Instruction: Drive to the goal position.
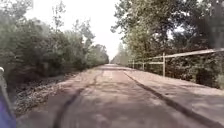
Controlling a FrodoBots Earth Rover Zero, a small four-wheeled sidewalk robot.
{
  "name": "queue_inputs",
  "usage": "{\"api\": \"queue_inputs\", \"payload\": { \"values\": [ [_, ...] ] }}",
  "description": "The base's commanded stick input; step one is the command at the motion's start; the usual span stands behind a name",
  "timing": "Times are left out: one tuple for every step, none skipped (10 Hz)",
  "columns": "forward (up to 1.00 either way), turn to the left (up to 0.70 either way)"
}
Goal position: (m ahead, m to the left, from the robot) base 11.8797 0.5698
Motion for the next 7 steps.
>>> {"api": "queue_inputs", "payload": {
  "values": [
    [0.70, 0.00],
    [0.70, 0.00],
    [0.70, 0.00],
    [0.70, 0.00],
    [0.70, 0.00],
    [0.70, 0.00],
    [0.70, 0.00]
  ]
}}
